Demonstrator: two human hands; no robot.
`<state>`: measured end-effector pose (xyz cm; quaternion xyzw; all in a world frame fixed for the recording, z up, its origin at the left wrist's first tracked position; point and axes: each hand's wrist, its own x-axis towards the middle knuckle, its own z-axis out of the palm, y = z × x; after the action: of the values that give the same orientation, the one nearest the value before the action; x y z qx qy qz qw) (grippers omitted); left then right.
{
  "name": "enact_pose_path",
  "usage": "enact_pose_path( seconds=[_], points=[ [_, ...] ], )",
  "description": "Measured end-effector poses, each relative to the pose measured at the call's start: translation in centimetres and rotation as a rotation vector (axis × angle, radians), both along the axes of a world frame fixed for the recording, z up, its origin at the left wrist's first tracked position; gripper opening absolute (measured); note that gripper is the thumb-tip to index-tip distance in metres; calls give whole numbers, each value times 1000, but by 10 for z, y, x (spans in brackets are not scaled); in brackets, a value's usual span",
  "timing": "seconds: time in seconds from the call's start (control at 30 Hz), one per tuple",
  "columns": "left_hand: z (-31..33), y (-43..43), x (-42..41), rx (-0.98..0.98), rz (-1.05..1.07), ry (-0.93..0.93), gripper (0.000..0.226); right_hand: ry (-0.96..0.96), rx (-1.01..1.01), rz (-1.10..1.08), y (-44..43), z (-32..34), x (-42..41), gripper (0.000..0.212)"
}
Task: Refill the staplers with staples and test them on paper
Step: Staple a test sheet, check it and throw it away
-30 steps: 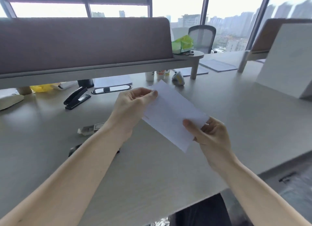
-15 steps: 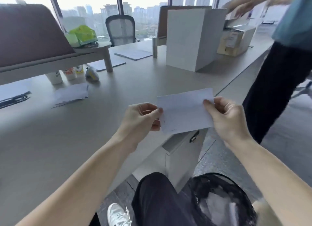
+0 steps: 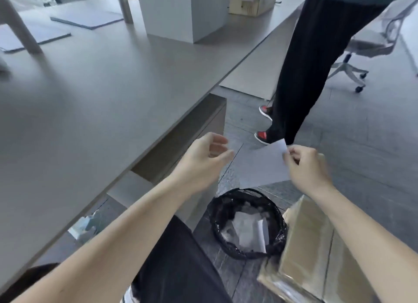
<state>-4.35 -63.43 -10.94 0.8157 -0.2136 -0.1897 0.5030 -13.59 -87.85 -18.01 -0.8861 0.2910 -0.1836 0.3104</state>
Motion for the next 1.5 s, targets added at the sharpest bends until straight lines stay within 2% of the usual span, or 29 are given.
enact_pose_path(
  seconds=[0.23, 0.43, 0.8, 1.0, 1.13, 1.27, 1.5],
  points=[
    [-67, -9, -2, 90, -55, 144, 19, 398, 90, 49, 16, -101, -9, 26],
    [-95, -2, 0, 140, -44, 151, 15, 690, 52, 106, 32, -168, -22, 24],
    [-123, 10, 6, 180, -28, 213, 11, 814, 132, 20, 31, -220, -42, 26],
    [-121, 3, 8, 180, -63, 206, 12, 951, 152, 12, 15, -218, -44, 14],
    [-121, -2, 9, 165, -70, 209, 12, 918, 144, 2, 10, -216, -43, 13],
    [-121, -9, 7, 153, -72, 210, 13, 750, 203, 5, 15, -204, -32, 37],
    [-110, -31, 9, 126, -15, 193, 13, 501, 234, 50, 37, -127, 1, 41]
  ],
)
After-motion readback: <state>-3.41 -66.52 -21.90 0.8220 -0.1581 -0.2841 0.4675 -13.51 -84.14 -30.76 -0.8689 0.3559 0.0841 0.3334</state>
